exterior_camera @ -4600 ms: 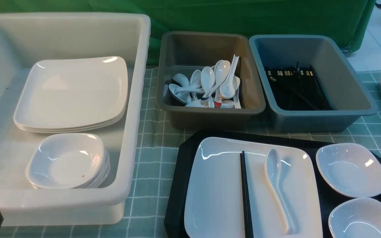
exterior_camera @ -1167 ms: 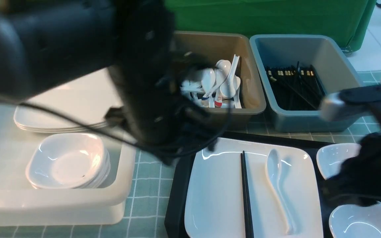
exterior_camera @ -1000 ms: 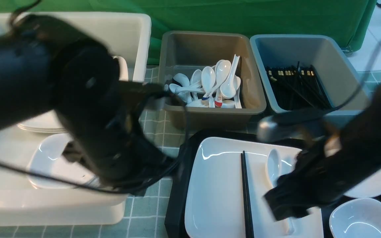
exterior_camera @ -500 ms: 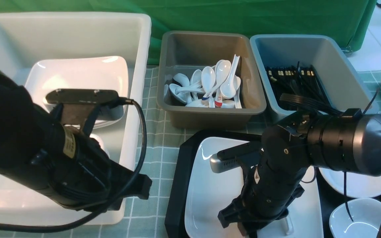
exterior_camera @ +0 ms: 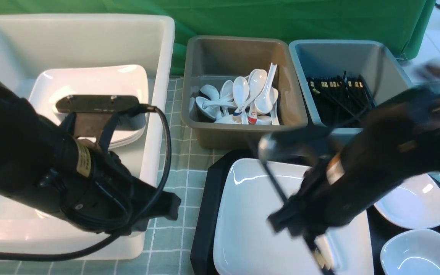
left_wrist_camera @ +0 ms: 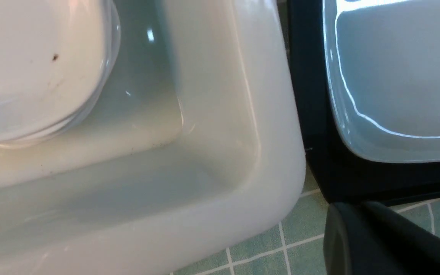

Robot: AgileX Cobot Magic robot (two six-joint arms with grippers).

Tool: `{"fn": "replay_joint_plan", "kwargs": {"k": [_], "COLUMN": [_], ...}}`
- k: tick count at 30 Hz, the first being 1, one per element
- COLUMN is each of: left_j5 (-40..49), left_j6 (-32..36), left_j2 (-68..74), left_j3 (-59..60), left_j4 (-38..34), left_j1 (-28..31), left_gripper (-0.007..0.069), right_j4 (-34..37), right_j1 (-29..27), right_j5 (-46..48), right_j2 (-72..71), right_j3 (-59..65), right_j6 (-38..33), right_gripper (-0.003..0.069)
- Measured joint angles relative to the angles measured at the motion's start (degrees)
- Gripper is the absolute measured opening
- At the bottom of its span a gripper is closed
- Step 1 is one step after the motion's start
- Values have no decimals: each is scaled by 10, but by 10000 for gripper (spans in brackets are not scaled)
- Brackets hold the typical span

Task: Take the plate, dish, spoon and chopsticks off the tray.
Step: Use the right arm to put the chopsticks into the small storage box on the right

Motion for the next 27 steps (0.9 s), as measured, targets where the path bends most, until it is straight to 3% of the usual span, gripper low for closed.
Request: {"fn": "replay_joint_plan", "kwargs": {"k": [1,4,6,10,16,19,20,21,23,25,27], "left_j5": [-2,-32,-48,-74,-83,-85,-87,-94,-98,-98,-92], "left_j6": [0,2,3,8,32,33,34,39,56,68,84], "left_j2": [0,0,0,0,0,0,0,1,4,17,34], "left_j3": [0,0,0,1,1,2,2,2,1,-6,-20], "left_j4": [0,-7,-16,-43,-55,-55,-59,-68,-83,-100,-113], "left_j1": [0,0,0,0,0,0,0,0,0,-2,-10], "left_gripper": [9,9,9,9,9,9,9,9,9,9,9], "right_j4": [0,1,6,22,31,34,34,34,33,23,11], "right_j1": [-5,-110,-195,-286,-308,-308,-308,-308,-308,-308,-308], "right_j5": [1,9,2,-5,-33,-41,-37,-24,-7,13,34], "right_j2": [0,-17,15,114,270,315,326,335,334,328,319], "right_j3": [-3,-76,-141,-250,-371,-411,-421,-429,-433,-437,-440], "right_j6": [-1,-30,-54,-83,-100,-100,-100,-100,-102,-106,-108], "right_gripper": [146,146,146,146,155,207,254,355,449,503,507]}}
